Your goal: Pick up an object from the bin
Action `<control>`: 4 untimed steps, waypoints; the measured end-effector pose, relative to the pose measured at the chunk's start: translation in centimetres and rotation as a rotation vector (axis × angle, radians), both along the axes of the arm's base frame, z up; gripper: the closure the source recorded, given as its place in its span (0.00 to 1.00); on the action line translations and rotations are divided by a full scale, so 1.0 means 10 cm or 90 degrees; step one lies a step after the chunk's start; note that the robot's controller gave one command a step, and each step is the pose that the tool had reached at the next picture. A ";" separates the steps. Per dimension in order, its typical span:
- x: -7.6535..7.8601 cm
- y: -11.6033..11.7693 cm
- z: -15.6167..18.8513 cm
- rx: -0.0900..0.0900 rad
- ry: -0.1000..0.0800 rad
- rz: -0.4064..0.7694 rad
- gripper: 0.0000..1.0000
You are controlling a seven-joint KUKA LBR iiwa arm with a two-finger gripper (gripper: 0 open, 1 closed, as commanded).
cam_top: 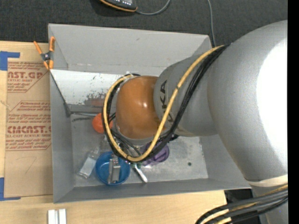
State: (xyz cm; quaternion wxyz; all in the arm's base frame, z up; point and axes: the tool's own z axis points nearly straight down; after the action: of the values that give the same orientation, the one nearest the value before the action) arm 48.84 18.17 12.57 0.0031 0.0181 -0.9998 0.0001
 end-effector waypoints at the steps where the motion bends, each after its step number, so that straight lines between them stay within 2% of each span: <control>1: 0.06 0.12 -0.07 0.003 -0.006 0.003 0.00; 2: 0.04 -0.13 -0.50 0.002 -0.005 0.124 0.00; 3: -0.02 -0.03 -0.12 0.003 -0.005 0.015 0.00; 4: -0.02 -0.01 -0.07 0.004 -0.007 0.016 0.00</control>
Offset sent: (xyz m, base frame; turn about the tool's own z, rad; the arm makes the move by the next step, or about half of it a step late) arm 0.0029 -0.0169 -0.0557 -0.2185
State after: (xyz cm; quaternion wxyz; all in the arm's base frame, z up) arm 48.60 18.05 11.84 -0.0026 0.0308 -0.9995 -0.0032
